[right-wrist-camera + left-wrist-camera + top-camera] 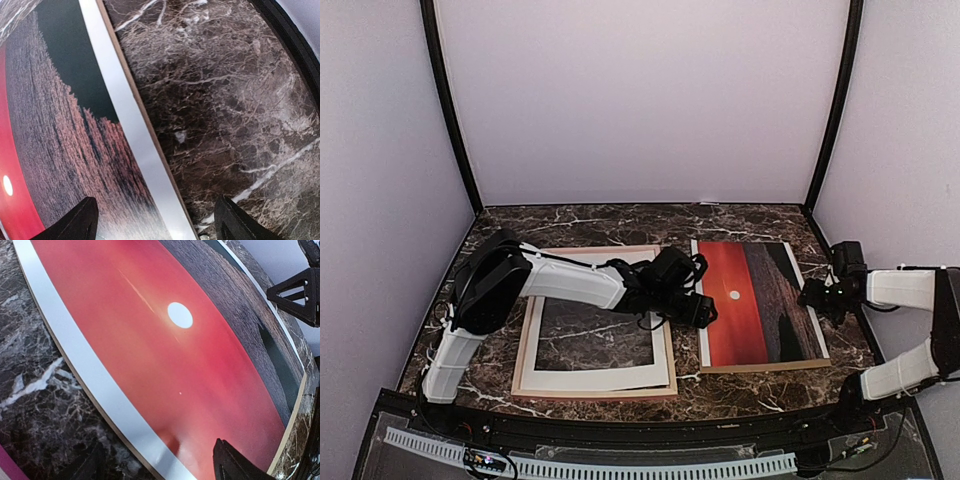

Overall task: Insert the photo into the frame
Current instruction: Pick up the photo from the backboard.

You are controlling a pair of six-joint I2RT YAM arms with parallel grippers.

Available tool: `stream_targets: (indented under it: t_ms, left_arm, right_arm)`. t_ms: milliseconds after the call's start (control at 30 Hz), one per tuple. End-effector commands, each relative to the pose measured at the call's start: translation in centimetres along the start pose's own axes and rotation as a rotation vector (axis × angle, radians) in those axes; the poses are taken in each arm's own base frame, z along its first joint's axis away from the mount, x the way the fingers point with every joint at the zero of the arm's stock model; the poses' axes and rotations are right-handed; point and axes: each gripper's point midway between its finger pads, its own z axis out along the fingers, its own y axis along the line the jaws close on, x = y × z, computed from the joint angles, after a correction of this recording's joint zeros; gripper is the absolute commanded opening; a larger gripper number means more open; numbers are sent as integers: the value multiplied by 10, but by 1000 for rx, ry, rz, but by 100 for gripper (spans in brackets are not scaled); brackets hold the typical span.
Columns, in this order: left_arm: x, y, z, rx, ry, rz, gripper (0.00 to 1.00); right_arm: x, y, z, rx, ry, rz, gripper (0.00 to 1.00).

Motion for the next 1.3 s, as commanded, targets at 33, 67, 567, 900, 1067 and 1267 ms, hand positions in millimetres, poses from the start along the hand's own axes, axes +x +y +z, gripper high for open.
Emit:
stream_targets:
  t_ms: [33,67,567,900,1067,1267]
  left_arm:
    - [12,-12,-9,41,47,10,76]
    - [12,-12,-9,43,48,8,76]
    - [16,-19,-8,94,50,-3,73]
    - [16,-26,-8,137,43,2,68]
    - [15,-30,-9,163,40,5,63]
    - [14,-43,-11,241,27,9,53]
  right_arm:
    - [4,2,7,-40,31,2,80]
    - [7,4,9,-52,46,-1,80]
    - [17,42,-9,-294,67,7,59]
    - [12,36,-18,-254,36,-7,53]
    - [12,30,-14,-222,37,-3,50]
    - [13,31,-11,-222,41,1,49]
